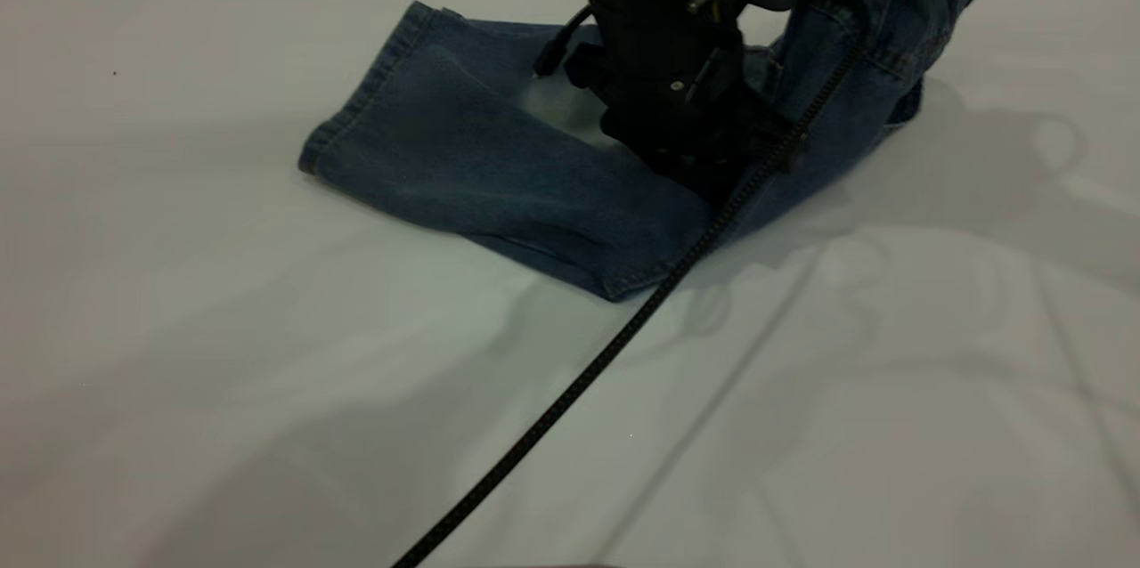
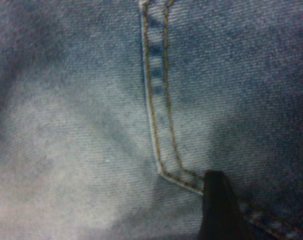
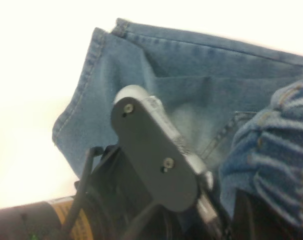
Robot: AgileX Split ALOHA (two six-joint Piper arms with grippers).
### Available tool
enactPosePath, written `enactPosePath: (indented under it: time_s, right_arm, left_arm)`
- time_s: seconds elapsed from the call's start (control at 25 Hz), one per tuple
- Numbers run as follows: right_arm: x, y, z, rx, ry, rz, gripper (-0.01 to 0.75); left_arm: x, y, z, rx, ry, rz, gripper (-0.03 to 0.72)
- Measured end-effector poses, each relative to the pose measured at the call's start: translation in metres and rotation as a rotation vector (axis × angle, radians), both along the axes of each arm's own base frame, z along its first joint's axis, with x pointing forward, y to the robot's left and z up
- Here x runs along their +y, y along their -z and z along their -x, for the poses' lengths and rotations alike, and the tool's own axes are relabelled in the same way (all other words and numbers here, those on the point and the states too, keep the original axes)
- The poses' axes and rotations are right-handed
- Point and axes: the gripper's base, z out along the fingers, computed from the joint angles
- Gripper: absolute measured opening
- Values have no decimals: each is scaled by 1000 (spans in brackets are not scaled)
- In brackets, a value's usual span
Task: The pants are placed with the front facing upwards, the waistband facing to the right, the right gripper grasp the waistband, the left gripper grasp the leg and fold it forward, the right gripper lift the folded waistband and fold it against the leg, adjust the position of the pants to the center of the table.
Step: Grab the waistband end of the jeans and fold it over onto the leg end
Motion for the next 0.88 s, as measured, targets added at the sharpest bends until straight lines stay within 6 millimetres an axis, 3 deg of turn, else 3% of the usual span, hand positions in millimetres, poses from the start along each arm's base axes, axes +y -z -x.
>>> enactPosePath:
  time_s: [0.2, 0.4, 0.48, 0.64, 0.88]
  right_arm:
    - [0, 1, 2, -11, -46, 31, 48]
    - [1, -2, 3, -28, -70, 36, 48]
    - [2, -8, 4, -61, -97, 42, 48]
    - [5, -26, -5, -155, -127, 50, 48]
    - [12, -42, -12, -218, -167, 9, 48]
  left_arm:
    - [14, -10, -8, -10, 9, -69, 370]
    - [58, -48, -37, -43, -68, -146, 360]
    - [74, -54, -46, -48, -98, -169, 360]
    - [94, -45, -57, -13, -148, -192, 359]
    - [80, -3, -48, 67, -154, -143, 359]
